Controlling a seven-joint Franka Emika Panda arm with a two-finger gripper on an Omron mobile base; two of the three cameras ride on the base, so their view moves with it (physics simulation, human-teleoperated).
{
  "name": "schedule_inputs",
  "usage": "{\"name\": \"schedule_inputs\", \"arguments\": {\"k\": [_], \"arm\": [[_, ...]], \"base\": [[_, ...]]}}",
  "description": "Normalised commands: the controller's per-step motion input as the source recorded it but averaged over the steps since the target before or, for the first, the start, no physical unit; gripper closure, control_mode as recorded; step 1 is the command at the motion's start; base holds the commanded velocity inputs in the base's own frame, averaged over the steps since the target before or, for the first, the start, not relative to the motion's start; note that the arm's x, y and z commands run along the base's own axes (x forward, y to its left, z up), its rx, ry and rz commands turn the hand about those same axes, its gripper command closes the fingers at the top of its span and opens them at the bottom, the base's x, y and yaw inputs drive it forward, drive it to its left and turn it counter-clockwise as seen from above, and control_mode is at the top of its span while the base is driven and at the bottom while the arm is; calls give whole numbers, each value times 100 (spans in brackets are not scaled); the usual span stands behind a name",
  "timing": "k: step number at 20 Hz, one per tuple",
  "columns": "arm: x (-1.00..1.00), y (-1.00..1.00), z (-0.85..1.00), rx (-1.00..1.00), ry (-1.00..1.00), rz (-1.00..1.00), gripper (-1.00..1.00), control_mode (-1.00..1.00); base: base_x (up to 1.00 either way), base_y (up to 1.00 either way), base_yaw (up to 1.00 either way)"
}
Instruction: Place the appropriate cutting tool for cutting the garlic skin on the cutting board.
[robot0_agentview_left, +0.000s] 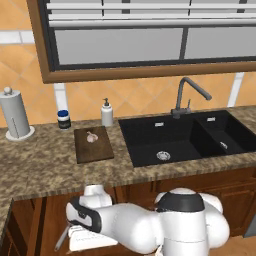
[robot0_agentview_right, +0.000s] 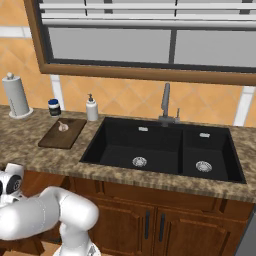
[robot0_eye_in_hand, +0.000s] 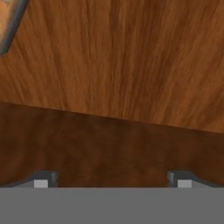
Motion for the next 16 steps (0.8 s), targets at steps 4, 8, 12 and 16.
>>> {"name": "schedule_inputs", "arguments": {"k": [4, 8, 12, 16], "arm": [[-61, 0, 18, 3, -5, 0, -100, -100], [-8, 25, 36, 2, -19, -10, -100, -100], [18, 63, 16, 0, -27, -27, -100, -100], [31, 54, 5, 0, -24, -34, -100, -100]], "base": [[0, 0, 0], [0, 0, 0], [0, 0, 0], [0, 0, 0]]}}
